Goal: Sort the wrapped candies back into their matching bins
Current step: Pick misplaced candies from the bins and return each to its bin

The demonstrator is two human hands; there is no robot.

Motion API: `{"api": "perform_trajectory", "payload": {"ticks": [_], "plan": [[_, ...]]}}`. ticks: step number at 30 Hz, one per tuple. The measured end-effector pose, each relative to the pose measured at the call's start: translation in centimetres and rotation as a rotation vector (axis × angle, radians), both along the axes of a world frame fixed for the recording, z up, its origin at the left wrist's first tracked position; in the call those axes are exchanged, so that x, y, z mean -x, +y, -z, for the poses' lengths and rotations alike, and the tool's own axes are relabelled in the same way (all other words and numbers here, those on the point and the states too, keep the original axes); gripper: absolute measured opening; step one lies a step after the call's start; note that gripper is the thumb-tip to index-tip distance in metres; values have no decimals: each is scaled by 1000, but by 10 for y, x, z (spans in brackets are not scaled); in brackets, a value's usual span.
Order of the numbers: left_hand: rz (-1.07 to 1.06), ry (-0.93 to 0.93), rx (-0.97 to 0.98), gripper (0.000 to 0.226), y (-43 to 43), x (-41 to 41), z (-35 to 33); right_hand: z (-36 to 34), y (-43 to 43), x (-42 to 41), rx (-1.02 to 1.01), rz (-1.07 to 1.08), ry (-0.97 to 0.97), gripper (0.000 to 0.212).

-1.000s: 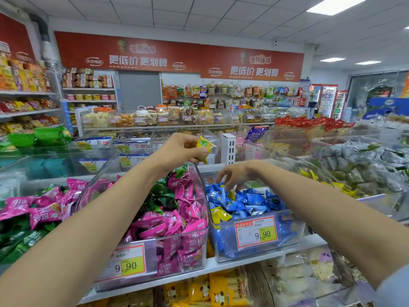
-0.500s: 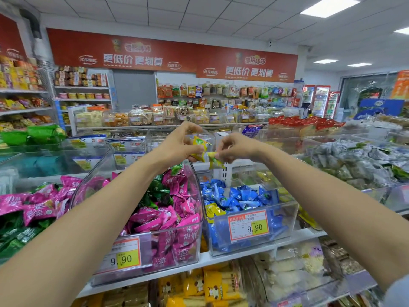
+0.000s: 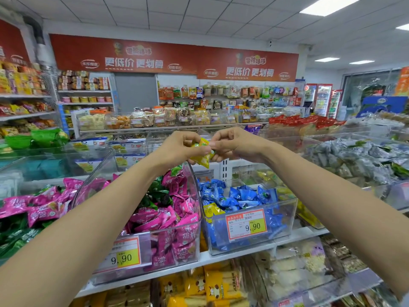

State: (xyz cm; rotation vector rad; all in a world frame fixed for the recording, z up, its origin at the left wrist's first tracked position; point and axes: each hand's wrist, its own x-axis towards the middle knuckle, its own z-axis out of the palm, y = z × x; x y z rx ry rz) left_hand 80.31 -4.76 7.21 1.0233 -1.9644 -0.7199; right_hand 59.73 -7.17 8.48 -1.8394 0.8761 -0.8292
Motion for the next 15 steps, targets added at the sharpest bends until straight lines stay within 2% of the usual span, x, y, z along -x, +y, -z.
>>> {"api": "perform_trajectory", "payload": {"ticks": [2,4,5,7,12,15], "plan": [[-46,64,54,22,-1,-3,0,7,-4,1,-68,-22,53,18],[-105,133,90,20,-2,-7,-1,14,-5,2,-49,-48,335,24],[-127,153,96,20,-3,-10,-1,19,-6,0,-42,-96,494,23],[-137,160,81,22,-5,-15,-1,31,-7,-7,-97,-215,683,15],[-84,154,36,30,1,-16,3,51,-8,-30,-139,-258,941,30],[-38,108,29,28,6,-17,4,52,-7,-32,-118,-266,1035,18]]}}
